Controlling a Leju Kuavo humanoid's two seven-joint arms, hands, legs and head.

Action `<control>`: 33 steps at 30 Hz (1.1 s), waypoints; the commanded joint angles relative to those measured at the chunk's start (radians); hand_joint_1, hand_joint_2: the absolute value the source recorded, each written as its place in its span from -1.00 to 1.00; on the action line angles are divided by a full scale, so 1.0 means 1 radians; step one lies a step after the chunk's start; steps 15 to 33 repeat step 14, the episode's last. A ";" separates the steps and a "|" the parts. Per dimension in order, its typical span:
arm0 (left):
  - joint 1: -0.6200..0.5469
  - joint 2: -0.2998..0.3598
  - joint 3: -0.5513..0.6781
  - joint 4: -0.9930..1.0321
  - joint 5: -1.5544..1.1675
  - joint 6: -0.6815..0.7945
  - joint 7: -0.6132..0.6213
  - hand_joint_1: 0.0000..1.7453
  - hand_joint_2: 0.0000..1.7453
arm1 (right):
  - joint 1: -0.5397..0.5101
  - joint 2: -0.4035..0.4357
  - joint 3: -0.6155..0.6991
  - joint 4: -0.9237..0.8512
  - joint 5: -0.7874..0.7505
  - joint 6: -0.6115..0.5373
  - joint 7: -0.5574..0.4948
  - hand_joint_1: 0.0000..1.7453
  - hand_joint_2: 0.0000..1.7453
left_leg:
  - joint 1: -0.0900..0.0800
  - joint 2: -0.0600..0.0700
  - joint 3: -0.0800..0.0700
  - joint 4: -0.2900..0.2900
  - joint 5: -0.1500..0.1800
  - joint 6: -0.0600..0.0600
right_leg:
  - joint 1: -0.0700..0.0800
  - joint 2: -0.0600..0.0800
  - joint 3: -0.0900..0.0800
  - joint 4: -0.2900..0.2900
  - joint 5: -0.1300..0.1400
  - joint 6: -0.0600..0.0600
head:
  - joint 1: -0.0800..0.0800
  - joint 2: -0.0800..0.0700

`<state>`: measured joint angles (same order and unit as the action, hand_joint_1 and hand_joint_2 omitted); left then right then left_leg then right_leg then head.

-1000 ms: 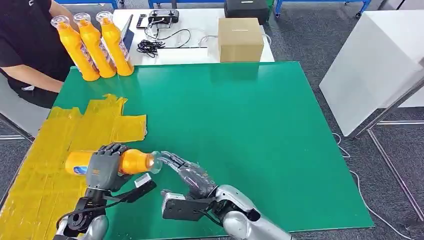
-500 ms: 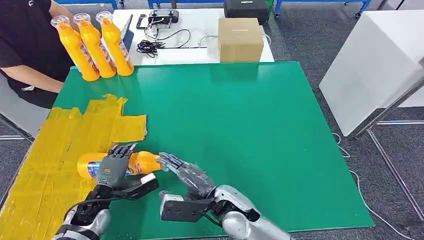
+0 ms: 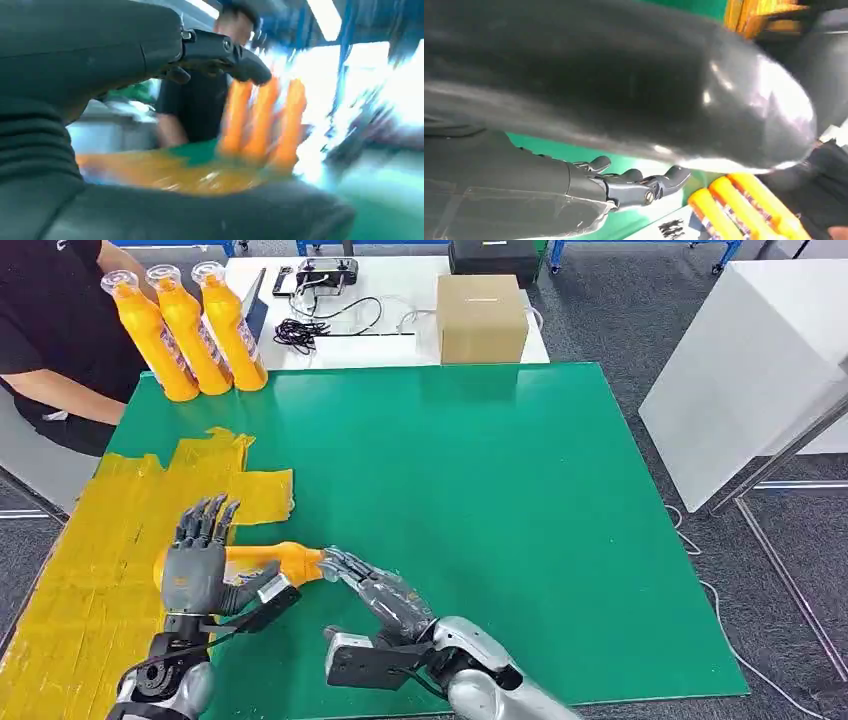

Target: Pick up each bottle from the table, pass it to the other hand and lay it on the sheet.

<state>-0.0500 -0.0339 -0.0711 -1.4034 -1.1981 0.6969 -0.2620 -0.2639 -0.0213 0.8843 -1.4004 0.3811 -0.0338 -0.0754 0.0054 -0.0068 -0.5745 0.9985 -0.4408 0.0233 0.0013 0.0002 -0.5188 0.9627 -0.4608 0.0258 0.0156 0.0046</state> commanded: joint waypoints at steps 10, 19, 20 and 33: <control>0.245 -0.102 -0.170 -0.481 1.252 -0.339 -0.373 -1.00 -1.00 | 0.319 0.009 -0.245 -0.271 0.059 -0.286 -0.242 -1.00 -1.00 | -0.001 -0.002 0.002 -0.001 -0.002 0.000 | -0.001 -0.002 0.001 -0.002 -0.001 0.000 | 0.000 0.000; 0.246 -0.094 -0.221 -0.445 1.219 -0.375 -0.377 -1.00 -1.00 | 0.336 0.033 -0.277 -0.305 0.027 -0.341 -0.275 -1.00 -1.00 | -0.001 -0.003 0.002 -0.001 -0.002 0.000 | 0.000 -0.003 0.002 -0.002 -0.002 0.001 | 0.000 0.000; 0.246 -0.094 -0.221 -0.445 1.219 -0.375 -0.377 -1.00 -1.00 | 0.336 0.033 -0.277 -0.305 0.027 -0.341 -0.275 -1.00 -1.00 | -0.001 -0.003 0.002 -0.001 -0.002 0.000 | 0.000 -0.003 0.002 -0.002 -0.002 0.001 | 0.000 0.000; 0.246 -0.094 -0.221 -0.445 1.219 -0.375 -0.377 -1.00 -1.00 | 0.336 0.033 -0.277 -0.305 0.027 -0.341 -0.275 -1.00 -1.00 | -0.001 -0.003 0.002 -0.001 -0.002 0.000 | 0.000 -0.003 0.002 -0.002 -0.002 0.001 | 0.000 0.000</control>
